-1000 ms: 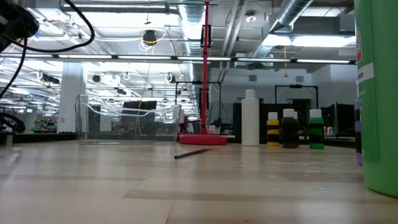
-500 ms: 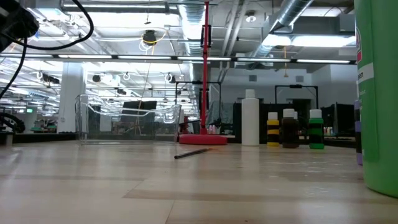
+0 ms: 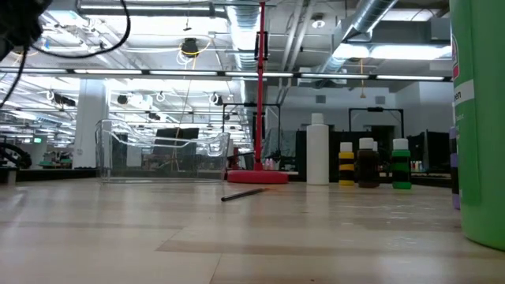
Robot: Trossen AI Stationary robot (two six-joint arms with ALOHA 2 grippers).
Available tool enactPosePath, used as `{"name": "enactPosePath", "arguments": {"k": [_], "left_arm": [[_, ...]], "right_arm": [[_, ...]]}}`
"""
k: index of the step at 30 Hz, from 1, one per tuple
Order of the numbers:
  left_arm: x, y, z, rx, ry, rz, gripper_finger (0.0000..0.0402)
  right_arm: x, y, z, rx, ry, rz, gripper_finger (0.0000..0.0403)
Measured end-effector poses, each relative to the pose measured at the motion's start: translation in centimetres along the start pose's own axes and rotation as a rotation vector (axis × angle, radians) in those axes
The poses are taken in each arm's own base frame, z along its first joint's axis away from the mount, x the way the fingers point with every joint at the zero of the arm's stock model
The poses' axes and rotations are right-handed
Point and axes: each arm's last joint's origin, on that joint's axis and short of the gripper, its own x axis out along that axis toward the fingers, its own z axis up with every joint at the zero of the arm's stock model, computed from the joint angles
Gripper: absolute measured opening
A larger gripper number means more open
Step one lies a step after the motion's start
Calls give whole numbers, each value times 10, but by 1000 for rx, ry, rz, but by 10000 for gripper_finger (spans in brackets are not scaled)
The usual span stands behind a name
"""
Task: Pick & Place Paint Supplies
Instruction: Put the black paintbrush into the green cup
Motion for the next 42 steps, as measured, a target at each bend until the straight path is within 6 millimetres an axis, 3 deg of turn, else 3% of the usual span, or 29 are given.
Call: {"name": "enactPosePath", "arguments": {"k": [9, 14, 18, 23, 28, 33, 42], "left_arm": [[77, -31, 67, 218, -213, 396, 55], [127, -23, 81, 360, -204, 691, 77], [161, -13, 86, 404, -189, 651, 103], [196, 24, 73, 322, -40, 591, 143], [223, 82, 44, 188, 176, 607, 170], [247, 128, 12, 130, 350, 614, 172], [272, 160, -30, 195, 652, 841, 173]], "right_arm": [[2, 1, 3, -56, -29, 5, 0], [5, 3, 10, -118, -47, 10, 0], [8, 3, 17, -163, -65, 16, 0], [1, 1, 28, -198, -74, 49, 0], [-13, -4, 36, -193, -74, 91, 0], [-27, -10, 42, -215, -82, 127, 0], [-31, -13, 44, -265, -86, 130, 0]]}}
